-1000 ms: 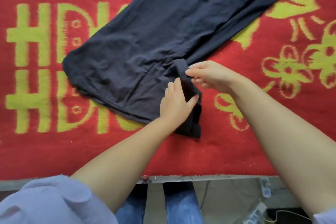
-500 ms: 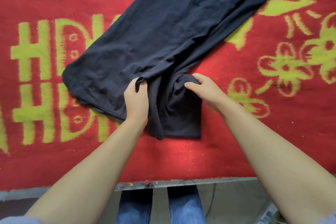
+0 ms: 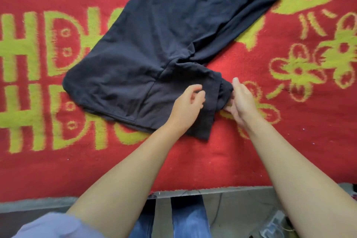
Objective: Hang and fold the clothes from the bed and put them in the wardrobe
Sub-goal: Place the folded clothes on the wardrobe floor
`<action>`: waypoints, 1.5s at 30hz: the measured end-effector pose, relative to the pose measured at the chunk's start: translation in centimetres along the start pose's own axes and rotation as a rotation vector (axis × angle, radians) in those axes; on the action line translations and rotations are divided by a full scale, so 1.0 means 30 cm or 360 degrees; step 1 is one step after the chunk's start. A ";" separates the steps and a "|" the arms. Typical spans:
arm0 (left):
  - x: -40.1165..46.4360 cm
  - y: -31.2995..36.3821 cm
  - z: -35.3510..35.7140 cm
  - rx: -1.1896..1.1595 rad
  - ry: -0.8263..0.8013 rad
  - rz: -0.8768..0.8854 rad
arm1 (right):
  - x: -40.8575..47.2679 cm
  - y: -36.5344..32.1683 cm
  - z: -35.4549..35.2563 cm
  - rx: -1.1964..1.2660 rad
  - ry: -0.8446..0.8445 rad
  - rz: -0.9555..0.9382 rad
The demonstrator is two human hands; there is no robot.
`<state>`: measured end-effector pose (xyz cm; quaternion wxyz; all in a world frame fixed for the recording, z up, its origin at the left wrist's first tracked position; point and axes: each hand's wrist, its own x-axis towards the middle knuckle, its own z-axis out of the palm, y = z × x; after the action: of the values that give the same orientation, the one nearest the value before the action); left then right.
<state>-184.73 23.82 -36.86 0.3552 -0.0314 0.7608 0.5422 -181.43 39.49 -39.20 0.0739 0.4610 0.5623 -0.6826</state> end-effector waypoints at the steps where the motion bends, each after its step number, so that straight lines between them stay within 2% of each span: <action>1: -0.026 -0.033 -0.011 -0.0065 0.0152 -0.0050 | 0.006 -0.006 -0.003 0.0043 -0.0075 0.0104; 2: -0.057 -0.074 -0.022 -0.0122 0.0301 -0.0196 | 0.016 -0.010 0.000 -0.0092 -0.0123 0.0118; 4: -0.130 -0.138 -0.055 -0.0279 0.0406 -0.0737 | 0.039 -0.017 0.020 -0.0563 -0.0058 -0.0025; 6: -0.192 -0.174 -0.084 -0.0358 0.0235 -0.1213 | 0.059 -0.036 0.061 -0.0915 0.0070 -0.0245; 8: -0.216 -0.199 -0.079 -0.0625 0.0155 -0.1398 | 0.060 -0.069 0.112 -0.1086 0.0106 -0.0410; 11: -0.208 -0.188 -0.023 -0.1296 0.0396 -0.1243 | 0.055 -0.100 0.146 -0.1196 0.0104 -0.0532; 13: -0.188 -0.145 0.018 -0.1689 0.0477 -0.1111 | 0.029 -0.123 0.146 -0.1128 0.0035 -0.0447; 16: -0.177 -0.096 0.028 -0.1899 0.0498 -0.0971 | -0.042 -0.172 0.122 -0.0647 -0.0220 -0.0063; 18: -0.214 -0.087 -0.004 -0.1979 0.0519 -0.0834 | -0.084 -0.195 0.083 -0.0357 -0.0333 0.0081; 20: -0.274 -0.111 -0.041 -0.1874 0.0652 -0.0824 | -0.118 -0.187 0.042 -0.0331 -0.0354 0.0135; 22: -0.344 -0.151 -0.050 -0.1582 0.0735 -0.0953 | -0.146 -0.129 0.022 -0.0601 -0.0262 0.0180; 24: -0.382 -0.195 -0.024 -0.1346 0.0694 -0.1144 | -0.151 -0.037 0.003 -0.0932 -0.0107 0.0215; 27: -0.368 -0.243 0.009 -0.1302 0.0571 -0.1370 | -0.131 0.060 -0.013 -0.1121 0.0089 0.0154; 31: -0.359 -0.288 0.015 -0.1290 0.0469 -0.1407 | -0.089 0.067 -0.006 -0.1180 0.0117 -0.0015; 33: -0.364 -0.278 -0.009 -0.1075 0.0546 -0.1351 | -0.078 0.057 -0.002 -0.1448 0.0168 -0.0088; 34: -0.359 -0.278 -0.039 -0.0828 0.0742 -0.1224 | -0.082 0.049 0.002 -0.1700 0.0229 -0.0170; 36: -0.326 -0.272 -0.153 -0.0262 0.1145 -0.0777 | -0.118 0.029 0.034 -0.2123 0.0287 -0.0525; 37: -0.291 -0.267 -0.234 -0.0019 0.1284 -0.0556 | -0.143 0.023 0.065 -0.2169 0.0193 -0.0771; 38: -0.245 -0.262 -0.321 0.0154 0.1393 -0.0395 | -0.171 0.026 0.104 -0.2141 -0.0009 -0.0979; 39: -0.185 -0.257 -0.413 0.0251 0.1489 -0.0320 | -0.204 0.037 0.151 -0.2094 -0.0260 -0.1105; 41: -0.055 -0.235 -0.592 0.0269 0.1562 -0.0351 | -0.276 0.103 0.250 -0.2105 -0.0675 -0.1168; 43: 0.058 -0.215 -0.714 0.0027 0.1394 -0.0560 | -0.326 0.208 0.343 -0.2382 -0.0838 -0.1134; 45: 0.127 -0.193 -0.782 -0.0370 0.1088 -0.0642 | -0.339 0.298 0.404 -0.2648 -0.0822 -0.1095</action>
<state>-196.94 2.85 -39.95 0.1752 -0.3983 0.7472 0.5024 -176.78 21.93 -38.92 0.2966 -0.0977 0.9416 -0.1263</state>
